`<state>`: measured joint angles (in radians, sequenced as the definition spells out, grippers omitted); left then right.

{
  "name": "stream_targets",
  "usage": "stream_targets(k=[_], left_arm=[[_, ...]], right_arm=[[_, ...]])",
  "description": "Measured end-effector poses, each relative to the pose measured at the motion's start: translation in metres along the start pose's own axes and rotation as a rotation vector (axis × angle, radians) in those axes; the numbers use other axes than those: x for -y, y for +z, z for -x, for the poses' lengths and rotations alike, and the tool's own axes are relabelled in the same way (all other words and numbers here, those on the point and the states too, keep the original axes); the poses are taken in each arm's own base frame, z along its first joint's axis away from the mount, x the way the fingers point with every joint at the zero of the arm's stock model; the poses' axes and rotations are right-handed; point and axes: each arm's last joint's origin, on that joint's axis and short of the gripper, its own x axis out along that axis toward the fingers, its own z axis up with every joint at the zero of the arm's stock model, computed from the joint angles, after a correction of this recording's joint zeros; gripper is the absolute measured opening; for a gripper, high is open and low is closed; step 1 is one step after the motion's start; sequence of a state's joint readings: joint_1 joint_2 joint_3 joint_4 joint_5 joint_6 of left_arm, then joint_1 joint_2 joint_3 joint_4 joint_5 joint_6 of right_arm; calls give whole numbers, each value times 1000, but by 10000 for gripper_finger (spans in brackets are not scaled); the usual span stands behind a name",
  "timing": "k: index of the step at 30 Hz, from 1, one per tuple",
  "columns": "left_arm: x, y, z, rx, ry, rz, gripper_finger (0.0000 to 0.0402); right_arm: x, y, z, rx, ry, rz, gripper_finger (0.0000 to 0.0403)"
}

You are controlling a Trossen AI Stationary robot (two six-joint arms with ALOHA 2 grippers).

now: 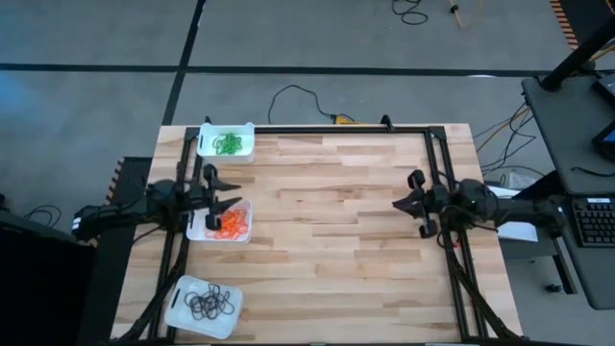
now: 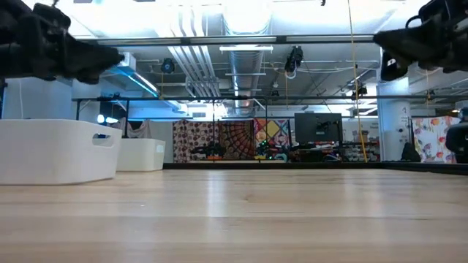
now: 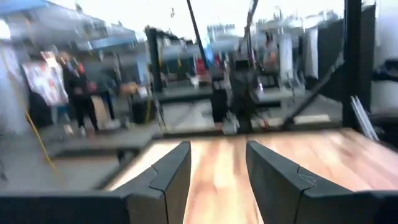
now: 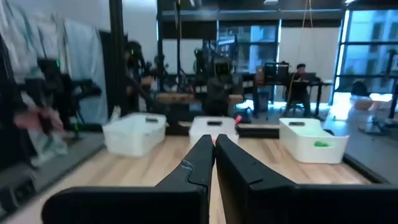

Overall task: Sort rubber bands into baskets
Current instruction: Return to Home Position

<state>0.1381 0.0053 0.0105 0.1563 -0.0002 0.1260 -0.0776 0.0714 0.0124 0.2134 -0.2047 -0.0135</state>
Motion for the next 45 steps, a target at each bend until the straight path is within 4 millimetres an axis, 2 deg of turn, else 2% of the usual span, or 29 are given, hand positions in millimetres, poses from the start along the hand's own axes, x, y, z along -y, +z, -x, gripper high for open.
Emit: stream_targets(k=[4,9,22,45], left_arm=[[4,-9,1,-94,-37,42,139],[4,-13,1,-135,2,84,139],[5,-20,-3,-220,-4,113,139],[6,-26,-6,-280,-11,110,139]], right_arm=[[-1,2,4,25,-3,-115,13],[-1,-7,4,-61,-11,-209,13],[2,-16,3,-160,-84,-95,13],[1,-17,2,-165,-79,-93,13]])
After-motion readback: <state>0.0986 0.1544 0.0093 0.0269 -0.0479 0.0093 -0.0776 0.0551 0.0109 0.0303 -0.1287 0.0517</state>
